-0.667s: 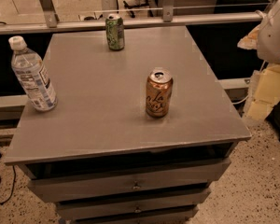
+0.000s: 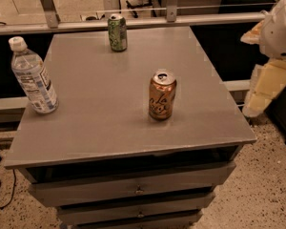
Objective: Knock green can over
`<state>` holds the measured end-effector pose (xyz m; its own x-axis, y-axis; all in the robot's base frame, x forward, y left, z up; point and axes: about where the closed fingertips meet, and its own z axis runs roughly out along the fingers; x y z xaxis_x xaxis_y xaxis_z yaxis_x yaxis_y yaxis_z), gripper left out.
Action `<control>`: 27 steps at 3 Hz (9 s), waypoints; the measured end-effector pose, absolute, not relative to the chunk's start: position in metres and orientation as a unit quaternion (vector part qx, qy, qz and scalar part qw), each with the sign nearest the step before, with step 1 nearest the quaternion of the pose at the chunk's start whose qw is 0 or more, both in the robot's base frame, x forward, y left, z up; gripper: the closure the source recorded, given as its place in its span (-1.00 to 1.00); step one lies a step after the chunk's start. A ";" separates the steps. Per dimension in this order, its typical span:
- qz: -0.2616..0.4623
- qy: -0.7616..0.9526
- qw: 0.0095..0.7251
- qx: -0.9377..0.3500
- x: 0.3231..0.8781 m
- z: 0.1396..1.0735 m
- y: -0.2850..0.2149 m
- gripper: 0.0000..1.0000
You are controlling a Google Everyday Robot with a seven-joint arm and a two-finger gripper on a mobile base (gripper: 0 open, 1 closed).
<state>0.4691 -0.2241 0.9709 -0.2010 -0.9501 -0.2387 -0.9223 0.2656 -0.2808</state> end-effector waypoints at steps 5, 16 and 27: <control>0.058 0.681 0.423 -0.594 0.735 0.947 -0.145 -1.00; 0.248 0.694 0.543 -0.402 0.873 0.893 0.069 0.25; 0.137 0.663 0.189 -0.711 0.721 0.888 -0.007 -0.28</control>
Offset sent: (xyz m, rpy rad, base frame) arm 0.1984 -0.0036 -0.0159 0.2540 -0.2523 0.0839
